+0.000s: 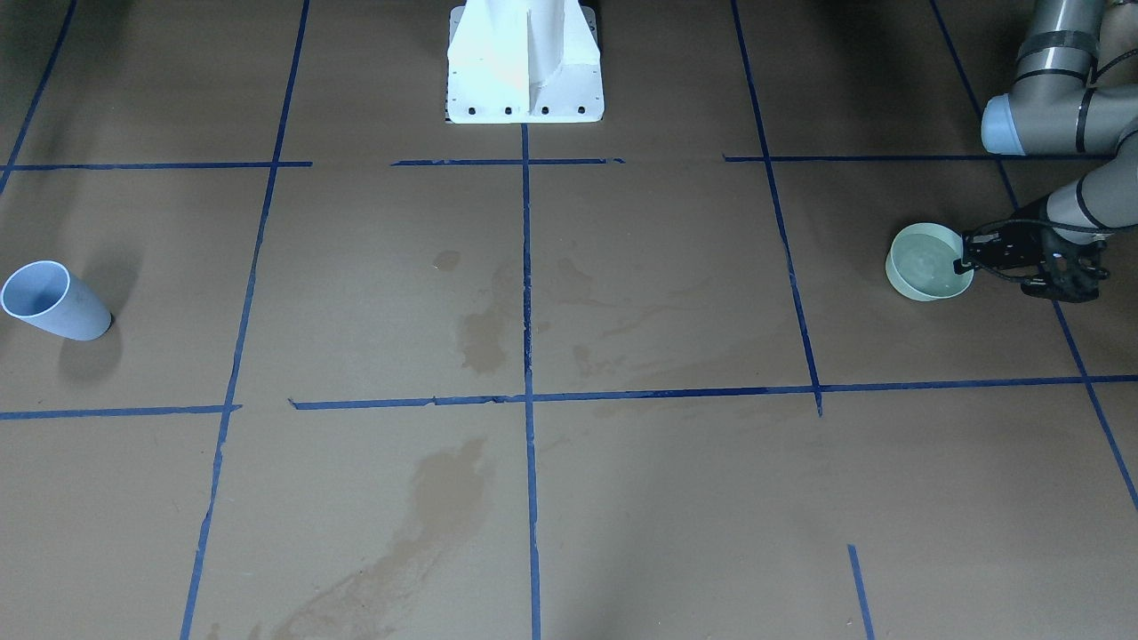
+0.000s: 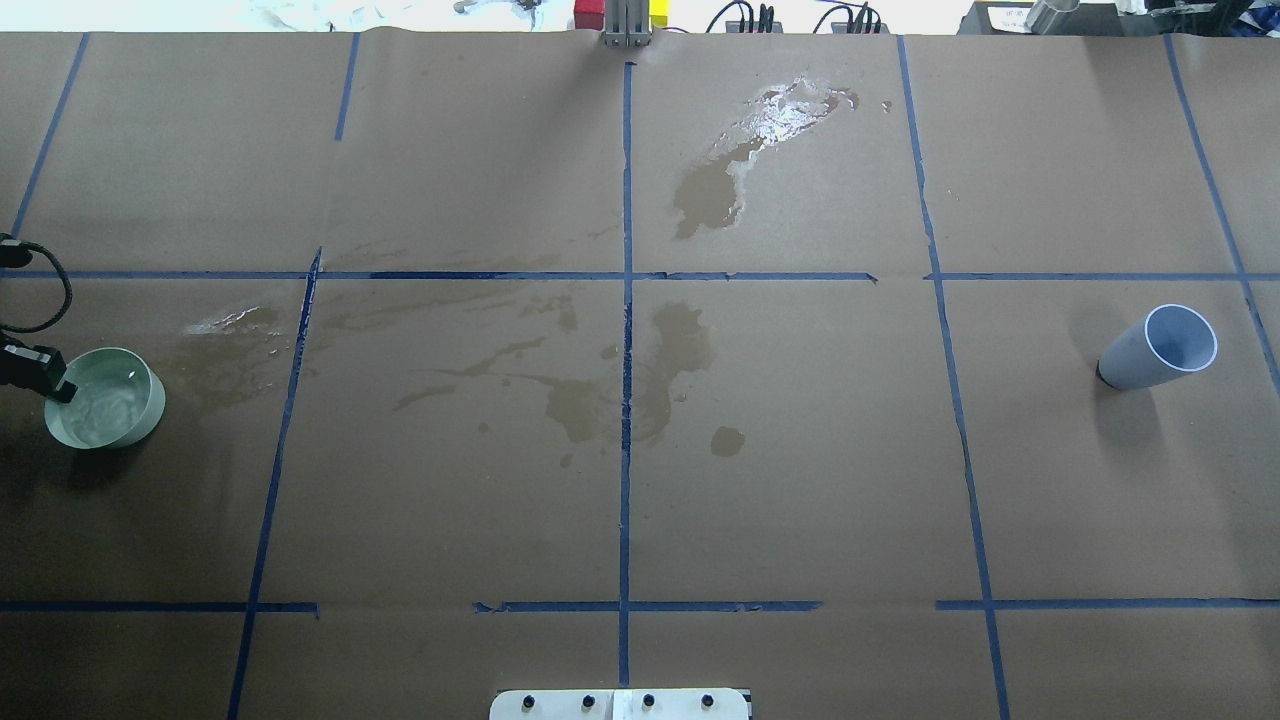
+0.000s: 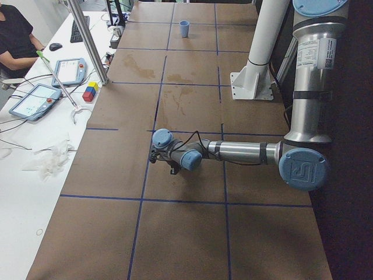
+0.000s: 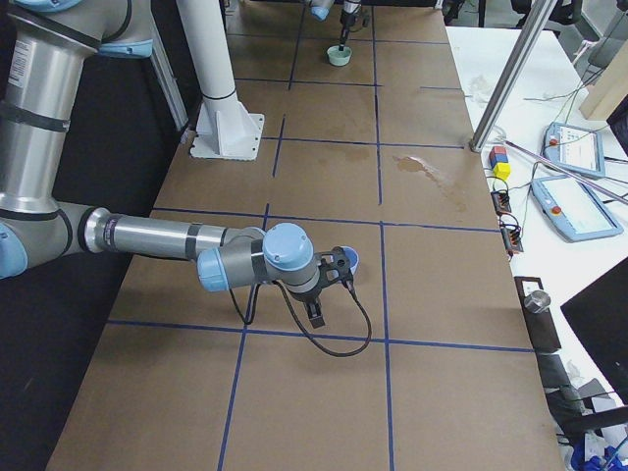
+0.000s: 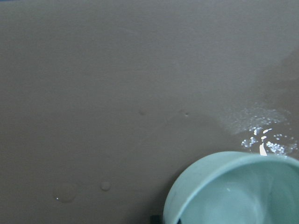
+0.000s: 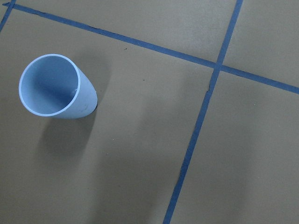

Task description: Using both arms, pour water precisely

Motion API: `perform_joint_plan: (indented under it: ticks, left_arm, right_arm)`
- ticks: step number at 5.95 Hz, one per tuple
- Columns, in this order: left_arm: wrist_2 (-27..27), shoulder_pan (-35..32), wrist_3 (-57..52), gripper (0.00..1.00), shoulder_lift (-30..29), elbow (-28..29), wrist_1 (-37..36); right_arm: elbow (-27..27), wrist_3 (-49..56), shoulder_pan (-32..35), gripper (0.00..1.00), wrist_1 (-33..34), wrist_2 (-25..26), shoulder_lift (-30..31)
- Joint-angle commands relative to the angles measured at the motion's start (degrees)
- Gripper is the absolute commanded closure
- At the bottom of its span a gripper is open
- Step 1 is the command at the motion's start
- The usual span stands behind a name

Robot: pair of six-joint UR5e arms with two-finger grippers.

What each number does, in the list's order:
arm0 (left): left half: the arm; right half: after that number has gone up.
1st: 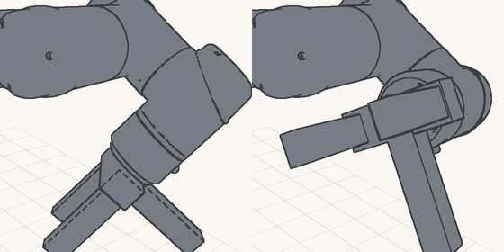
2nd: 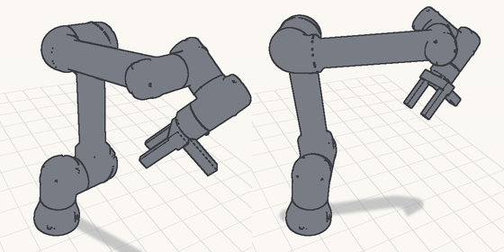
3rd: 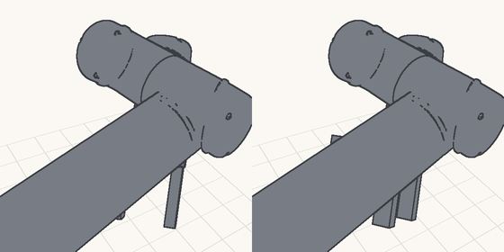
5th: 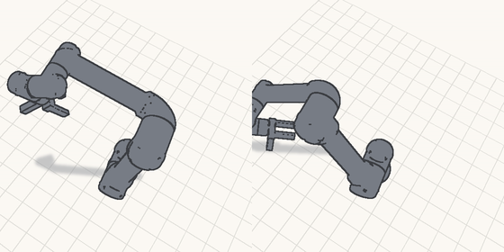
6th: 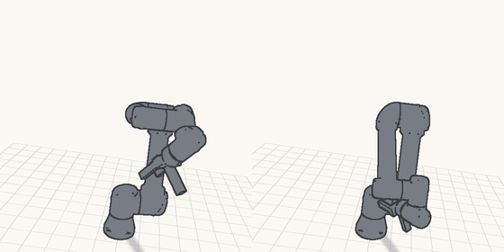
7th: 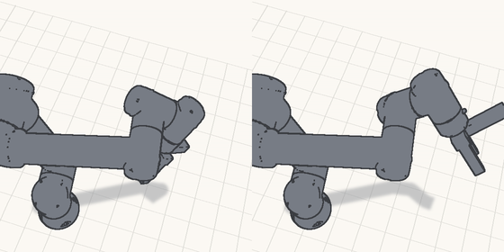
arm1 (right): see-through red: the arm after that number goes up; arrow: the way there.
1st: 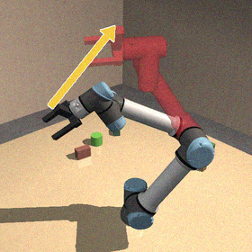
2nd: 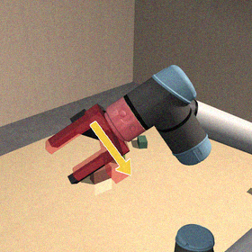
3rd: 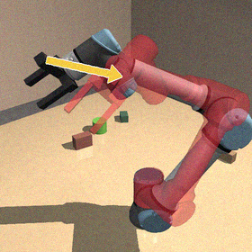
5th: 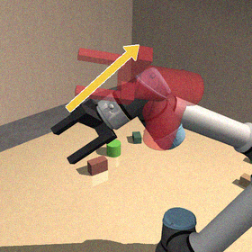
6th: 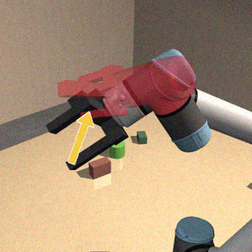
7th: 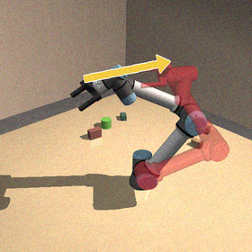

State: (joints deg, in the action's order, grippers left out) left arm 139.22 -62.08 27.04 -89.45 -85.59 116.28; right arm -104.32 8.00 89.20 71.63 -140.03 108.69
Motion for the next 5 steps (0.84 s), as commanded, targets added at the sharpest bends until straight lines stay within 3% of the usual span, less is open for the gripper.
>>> perform_joint_plan:
  ticks: [1, 3, 4, 5]
  left_arm:
    - [0.09, -2.07, 0.03, 0.00, -0.20, -0.36, 0.00]
    - [-0.87, -7.85, -0.06, 0.00, -0.11, -5.34, -0.44]
    - [-0.88, -9.02, -0.06, 0.00, -0.11, -7.38, -0.79]
    - [-0.88, -9.38, -0.14, 0.00, 0.15, -8.70, -0.88]
  right_arm:
    - [0.00, 0.00, 0.01, 0.00, 0.09, 0.20, -0.06]
    - [0.08, 0.00, -0.43, 0.00, 0.17, 0.20, -0.06]
    - [-1.13, 0.00, -0.60, 0.00, 4.87, 0.02, -0.49]
    - [-6.54, 0.00, -0.51, 0.00, 15.71, 0.11, -0.76]
